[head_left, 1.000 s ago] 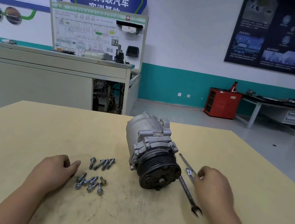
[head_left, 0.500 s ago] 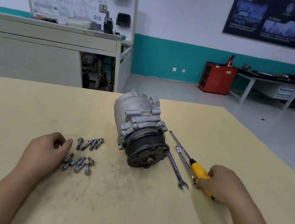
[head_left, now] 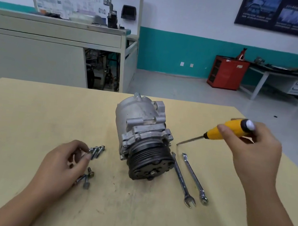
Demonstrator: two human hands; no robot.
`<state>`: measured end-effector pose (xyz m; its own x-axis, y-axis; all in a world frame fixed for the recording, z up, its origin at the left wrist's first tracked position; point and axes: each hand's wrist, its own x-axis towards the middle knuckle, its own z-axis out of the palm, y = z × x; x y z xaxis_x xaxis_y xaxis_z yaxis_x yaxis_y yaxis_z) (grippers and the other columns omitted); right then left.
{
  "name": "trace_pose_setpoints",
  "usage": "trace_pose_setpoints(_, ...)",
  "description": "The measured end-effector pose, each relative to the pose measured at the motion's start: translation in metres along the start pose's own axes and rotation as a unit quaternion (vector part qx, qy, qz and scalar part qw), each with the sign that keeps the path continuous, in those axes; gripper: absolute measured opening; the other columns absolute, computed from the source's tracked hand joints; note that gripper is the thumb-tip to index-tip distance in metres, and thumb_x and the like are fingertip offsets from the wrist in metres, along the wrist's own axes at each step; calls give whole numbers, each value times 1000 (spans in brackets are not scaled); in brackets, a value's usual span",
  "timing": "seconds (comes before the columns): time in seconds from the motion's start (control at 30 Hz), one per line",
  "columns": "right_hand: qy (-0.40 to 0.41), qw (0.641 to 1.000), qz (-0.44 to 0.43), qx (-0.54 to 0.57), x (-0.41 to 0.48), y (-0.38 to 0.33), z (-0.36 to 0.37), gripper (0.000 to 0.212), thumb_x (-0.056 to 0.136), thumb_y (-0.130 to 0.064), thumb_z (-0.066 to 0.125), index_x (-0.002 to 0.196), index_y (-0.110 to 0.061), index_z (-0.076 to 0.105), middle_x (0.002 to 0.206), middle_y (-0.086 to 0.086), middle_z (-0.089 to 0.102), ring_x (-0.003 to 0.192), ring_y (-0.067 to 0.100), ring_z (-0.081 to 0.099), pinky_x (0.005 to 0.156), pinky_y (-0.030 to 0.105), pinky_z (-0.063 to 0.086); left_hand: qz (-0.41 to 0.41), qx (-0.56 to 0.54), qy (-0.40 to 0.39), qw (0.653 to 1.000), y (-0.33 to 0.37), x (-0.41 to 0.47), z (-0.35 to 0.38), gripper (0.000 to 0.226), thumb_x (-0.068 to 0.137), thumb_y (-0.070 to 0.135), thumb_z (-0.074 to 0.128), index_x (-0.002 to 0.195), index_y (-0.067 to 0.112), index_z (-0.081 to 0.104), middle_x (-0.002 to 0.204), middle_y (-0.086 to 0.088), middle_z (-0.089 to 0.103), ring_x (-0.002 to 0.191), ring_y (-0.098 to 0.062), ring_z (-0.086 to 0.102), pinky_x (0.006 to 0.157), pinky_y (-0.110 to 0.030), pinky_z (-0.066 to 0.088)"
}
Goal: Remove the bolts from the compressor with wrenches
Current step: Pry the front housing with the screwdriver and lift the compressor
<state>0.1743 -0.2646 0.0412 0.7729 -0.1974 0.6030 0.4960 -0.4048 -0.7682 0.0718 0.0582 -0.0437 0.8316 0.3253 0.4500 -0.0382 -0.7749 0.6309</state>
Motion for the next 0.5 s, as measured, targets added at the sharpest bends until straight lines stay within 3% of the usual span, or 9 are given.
trace_pose_setpoints(0.07,-3,999,-36,27,14,-6,8,20,76,-33,74,72,-33,54,84,6,59,76,4,53,70,12,44,54,-11,-6,998,19,1,4,6,78,39,55,83,36,54,73,15,56,76,-2,51,64,-8,35)
trace_pose_setpoints(0.1,-4,998,-60,36,21,-11,11,22,77,-37,72,73,-35,50,83,9,54,74,5,50,67,11,42,75,-14,-9,997,27,2,6,15,77,43,50,88,35,54,74,16,56,79,-1,51,68,-7,35)
trace_pose_setpoints(0.2,-22,984,-118,132,39,-33,17,16,81,-39,63,80,-35,48,79,8,53,74,18,59,70,31,51,100,-44,-10,994,47,6,17,27,82,45,47,106,37,55,101,18,54,94,0,51,81,-6,34)
trace_pose_setpoints(0.27,-31,964,-143,220,52,-53,21,13,85,-34,61,86,-30,49,74,-10,58,69,16,65,68,37,55,106,-66,2,992,58,12,24,28,85,42,51,113,42,54,117,19,47,110,-3,48,92,-16,35)
trace_pose_setpoints(0.37,-44,936,-143,319,69,-83,26,16,87,-23,59,91,-16,45,70,-11,57,54,15,63,57,31,53,90,-95,-19,991,71,20,30,32,84,44,57,115,54,52,137,26,30,129,-9,36,100,-36,40)
trace_pose_setpoints(0.5,-88,904,-105,405,81,-109,38,15,89,-11,56,91,-13,42,63,-4,54,48,15,55,55,28,49,66,-104,-74,990,82,26,39,47,65,69,54,110,74,41,145,38,3,137,-3,21,111,-33,29)
